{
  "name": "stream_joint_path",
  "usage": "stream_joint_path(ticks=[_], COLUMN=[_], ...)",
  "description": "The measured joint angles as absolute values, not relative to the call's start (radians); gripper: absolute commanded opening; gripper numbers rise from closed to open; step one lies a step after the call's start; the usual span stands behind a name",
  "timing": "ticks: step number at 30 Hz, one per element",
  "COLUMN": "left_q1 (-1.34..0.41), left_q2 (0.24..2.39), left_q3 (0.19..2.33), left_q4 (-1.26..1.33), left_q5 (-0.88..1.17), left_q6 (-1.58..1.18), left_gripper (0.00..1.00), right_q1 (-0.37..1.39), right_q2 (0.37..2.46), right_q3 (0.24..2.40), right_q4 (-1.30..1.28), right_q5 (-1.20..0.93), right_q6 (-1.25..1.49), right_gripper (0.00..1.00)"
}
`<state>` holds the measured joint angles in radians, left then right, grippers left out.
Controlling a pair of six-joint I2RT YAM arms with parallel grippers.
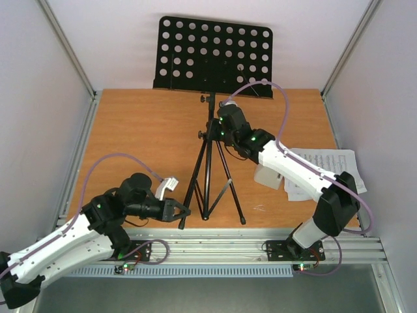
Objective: Pack up the instrument practice props
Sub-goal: Place the music stand at the center of the board.
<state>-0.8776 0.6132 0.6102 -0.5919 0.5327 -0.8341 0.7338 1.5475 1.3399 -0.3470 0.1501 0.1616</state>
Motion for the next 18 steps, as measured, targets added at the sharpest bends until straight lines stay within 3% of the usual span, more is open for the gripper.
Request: stream_joint_path(ticks=[11, 18], left_q1=[-0.875, -0.843], left_q2=[0.756, 0.811], left_q3=[0.608, 0.596], left_q4=[-0.491, -0.487], left_q5=[0.403, 0.214], left_q6=[-0.823, -0.826], left_gripper=[0.01, 0.0], right_q1=[0.67, 0.736], right_q2=[1.663, 1.745], right_q3=[1.308, 1.264], right_q4=[-0.257, -0.254], right_q5=[0.174, 0.161], right_q6=[0.199, 0.197], right_gripper=[0.01, 0.01])
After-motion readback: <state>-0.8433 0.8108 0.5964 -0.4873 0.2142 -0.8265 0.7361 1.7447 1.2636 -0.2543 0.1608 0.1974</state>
